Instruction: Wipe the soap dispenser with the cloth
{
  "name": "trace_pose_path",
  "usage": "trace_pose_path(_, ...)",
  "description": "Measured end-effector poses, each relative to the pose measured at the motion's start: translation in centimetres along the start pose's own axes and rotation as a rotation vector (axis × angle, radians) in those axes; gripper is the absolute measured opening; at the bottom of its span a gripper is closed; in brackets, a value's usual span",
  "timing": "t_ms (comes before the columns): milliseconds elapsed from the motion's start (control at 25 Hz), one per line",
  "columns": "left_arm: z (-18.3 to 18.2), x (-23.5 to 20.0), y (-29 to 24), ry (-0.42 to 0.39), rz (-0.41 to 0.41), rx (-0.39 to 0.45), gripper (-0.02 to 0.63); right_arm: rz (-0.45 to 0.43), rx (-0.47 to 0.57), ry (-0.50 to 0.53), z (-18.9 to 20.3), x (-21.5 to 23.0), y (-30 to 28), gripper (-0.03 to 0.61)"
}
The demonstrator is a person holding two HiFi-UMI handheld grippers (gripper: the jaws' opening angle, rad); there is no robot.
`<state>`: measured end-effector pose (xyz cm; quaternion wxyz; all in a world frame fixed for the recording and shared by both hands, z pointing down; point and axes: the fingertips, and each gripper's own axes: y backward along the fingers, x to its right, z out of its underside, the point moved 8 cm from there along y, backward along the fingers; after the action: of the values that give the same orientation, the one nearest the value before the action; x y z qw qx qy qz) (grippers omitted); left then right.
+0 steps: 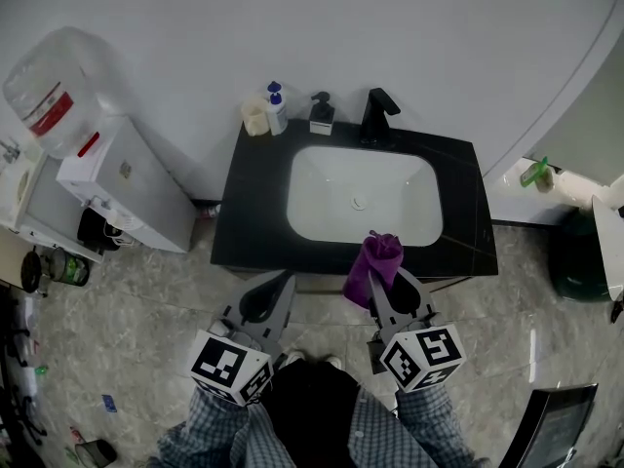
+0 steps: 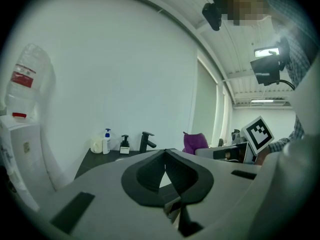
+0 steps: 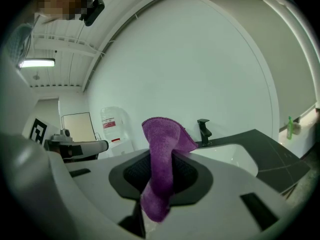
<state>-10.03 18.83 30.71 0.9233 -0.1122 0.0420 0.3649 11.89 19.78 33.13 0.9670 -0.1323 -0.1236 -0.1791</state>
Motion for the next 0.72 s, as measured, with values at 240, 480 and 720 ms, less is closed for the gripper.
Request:
trace_pose_path(240,-0.26,-0.58,-0.43,0.000,0.018,0.012,0.011,0.025,0.010,0.007,-0.43,0.10,-0.25,0.091)
trace_pose_path(480,-0.19,-0.53,-0.57,0.003,0.025,0.014,0.011,0.026,0.014,0.015,-0.68,0.05,-0.23,0.091)
trace_pose_path(720,-0.21,-0.57,-0.65,0.004,0.023,0.012,0.011,0.026,0.007,0.012,-0.64,0.09,-0.25,0.091)
